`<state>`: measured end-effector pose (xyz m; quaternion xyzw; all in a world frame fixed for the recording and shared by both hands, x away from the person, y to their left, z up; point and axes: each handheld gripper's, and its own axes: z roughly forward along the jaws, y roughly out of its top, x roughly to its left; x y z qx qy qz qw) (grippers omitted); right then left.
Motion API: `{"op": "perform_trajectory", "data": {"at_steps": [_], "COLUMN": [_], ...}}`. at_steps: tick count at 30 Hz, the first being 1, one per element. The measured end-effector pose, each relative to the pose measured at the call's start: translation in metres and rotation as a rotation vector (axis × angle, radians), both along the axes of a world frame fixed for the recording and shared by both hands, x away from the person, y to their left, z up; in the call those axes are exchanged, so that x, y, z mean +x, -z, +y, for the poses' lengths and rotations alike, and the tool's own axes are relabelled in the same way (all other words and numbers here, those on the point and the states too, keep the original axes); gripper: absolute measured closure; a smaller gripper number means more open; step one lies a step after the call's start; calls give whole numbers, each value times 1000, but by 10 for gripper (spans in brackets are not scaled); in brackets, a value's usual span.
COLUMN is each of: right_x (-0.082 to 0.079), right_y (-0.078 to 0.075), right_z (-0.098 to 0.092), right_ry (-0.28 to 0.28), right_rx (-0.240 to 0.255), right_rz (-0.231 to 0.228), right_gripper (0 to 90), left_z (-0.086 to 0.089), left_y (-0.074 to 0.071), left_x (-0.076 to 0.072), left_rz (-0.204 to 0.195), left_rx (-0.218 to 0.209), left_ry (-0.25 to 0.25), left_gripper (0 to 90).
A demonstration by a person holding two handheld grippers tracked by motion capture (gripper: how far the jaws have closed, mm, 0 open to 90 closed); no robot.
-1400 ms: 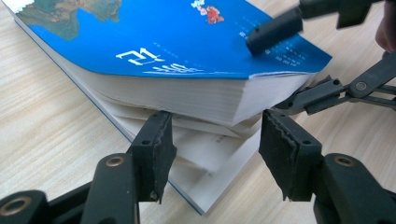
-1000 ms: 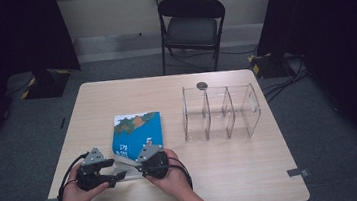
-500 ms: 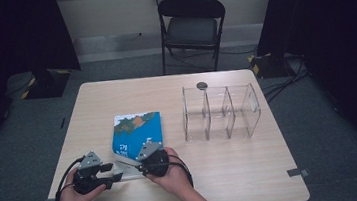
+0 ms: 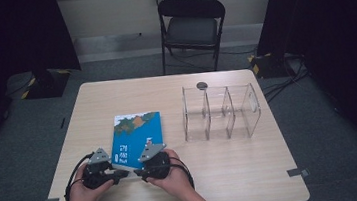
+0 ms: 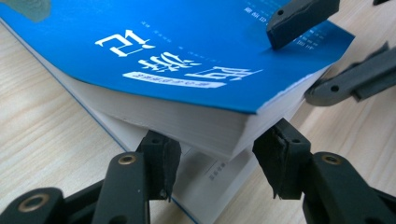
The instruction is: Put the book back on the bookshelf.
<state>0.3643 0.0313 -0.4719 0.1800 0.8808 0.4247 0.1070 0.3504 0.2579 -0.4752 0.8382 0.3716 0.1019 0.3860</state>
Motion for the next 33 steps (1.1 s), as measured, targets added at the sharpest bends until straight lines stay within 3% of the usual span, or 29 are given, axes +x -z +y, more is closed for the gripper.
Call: {"op": "perform_trajectory", "data": {"at_steps": [5,13,17,20,25,33], "right_x": [-2,-3,-1,-4,-4,-5], "right_y": [5,12,13,8,-1,-9], "right_z": [0,7,11,12,11,11], "right_ry": [11,57,63,44,33,49], "right_rx": [-9,-73,-93,-97,-122,-144], "right_rz": [-44,-162,-197,-203,-196,-173], "right_gripper": [359,339,377,521,662,701], "left_z": [-3,-4,-4,-2,3,16], "left_y": [-7,-10,-9,-9,-14,-1], "left_x": [0,2,2,1,-4,-13], "left_rz": [-19,-17,-12,-16,-56,-22], "left_rx": [4,7,-1,-27,-18,4], "left_ry": [2,5,17,28,43,48], "left_gripper": [511,511,507,478,372,306]}}
